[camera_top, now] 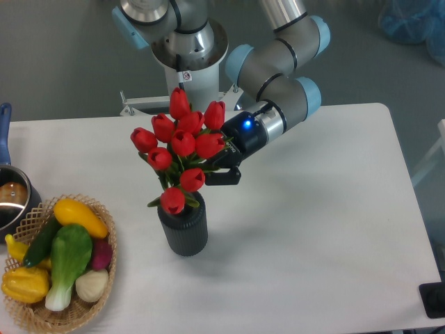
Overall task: Insert the flowers into the vase
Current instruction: 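Lower the tulip stems down into the dark grey vase, then push the tulip stems deeper into the vase, adjusting the bunch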
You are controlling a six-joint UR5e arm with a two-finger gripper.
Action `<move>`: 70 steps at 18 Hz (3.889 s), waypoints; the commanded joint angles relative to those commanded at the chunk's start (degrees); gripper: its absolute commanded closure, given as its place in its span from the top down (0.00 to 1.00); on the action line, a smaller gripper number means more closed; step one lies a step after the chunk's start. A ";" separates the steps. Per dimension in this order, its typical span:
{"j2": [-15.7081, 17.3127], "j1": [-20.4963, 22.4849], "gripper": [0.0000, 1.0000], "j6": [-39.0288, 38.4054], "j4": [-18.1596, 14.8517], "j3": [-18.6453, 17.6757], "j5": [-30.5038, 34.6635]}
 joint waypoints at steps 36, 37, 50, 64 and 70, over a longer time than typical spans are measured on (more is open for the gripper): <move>-2.38 0.18 0.19 6.42 0.18 -2.46 2.99; -2.38 0.09 0.19 6.42 0.18 -2.46 2.99; -3.61 0.09 0.19 8.62 0.18 -2.37 3.43; -3.87 0.18 0.32 8.71 0.26 -2.29 5.89; -3.87 0.35 0.42 8.88 0.26 -2.11 5.89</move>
